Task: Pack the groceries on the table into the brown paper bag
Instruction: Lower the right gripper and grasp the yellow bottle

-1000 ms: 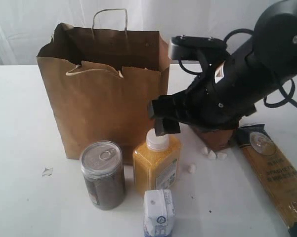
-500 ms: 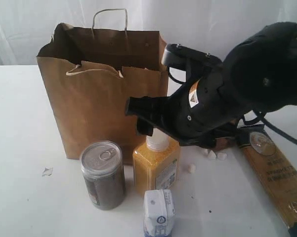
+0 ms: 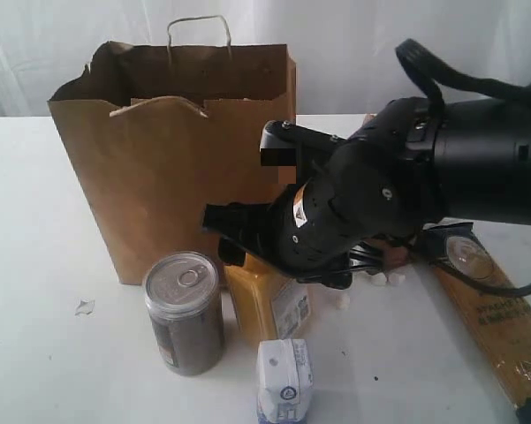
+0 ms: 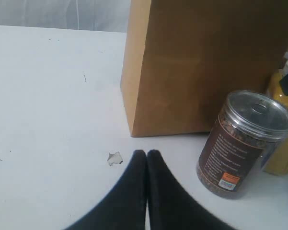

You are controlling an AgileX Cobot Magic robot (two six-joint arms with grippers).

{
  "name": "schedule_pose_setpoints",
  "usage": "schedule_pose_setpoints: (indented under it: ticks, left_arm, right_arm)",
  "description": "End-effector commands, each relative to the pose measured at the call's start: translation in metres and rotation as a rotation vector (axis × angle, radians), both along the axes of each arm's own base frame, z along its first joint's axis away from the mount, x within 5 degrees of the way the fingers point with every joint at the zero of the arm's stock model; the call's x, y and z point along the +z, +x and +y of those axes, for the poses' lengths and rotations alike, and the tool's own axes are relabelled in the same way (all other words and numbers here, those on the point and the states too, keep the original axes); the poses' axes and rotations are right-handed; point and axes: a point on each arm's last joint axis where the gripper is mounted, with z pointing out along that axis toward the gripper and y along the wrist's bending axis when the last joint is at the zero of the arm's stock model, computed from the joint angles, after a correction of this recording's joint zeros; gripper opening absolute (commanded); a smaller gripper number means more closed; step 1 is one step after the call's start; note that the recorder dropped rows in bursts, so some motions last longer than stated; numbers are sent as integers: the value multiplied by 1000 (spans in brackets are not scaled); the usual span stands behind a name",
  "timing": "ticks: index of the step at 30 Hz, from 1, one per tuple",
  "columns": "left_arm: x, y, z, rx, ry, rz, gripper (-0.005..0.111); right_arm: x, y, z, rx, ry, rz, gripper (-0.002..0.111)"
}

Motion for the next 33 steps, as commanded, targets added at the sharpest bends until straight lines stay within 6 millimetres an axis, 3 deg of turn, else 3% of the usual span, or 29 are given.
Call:
schedule_pose_setpoints:
  ticks: [1, 8, 18, 23, 33]
  left_arm:
    - [-1, 0, 0, 1, -9, -3, 0]
    - [-1, 0, 0, 1, -9, -3, 0]
    - [-1, 0, 0, 1, -9, -3, 0]
    - [-1, 0, 0, 1, -9, -3, 0]
    - [-1, 0, 0, 1, -9, -3, 0]
  right_arm:
    - [-8, -4, -10, 18, -142, 45, 73]
    - [-2, -7, -19, 34, -199, 20, 73]
    - [-11, -23, -37, 32, -239, 32, 73]
    - [-3, -24, -45, 61, -268, -33, 73]
    - [8, -23, -38, 143, -209, -146, 73]
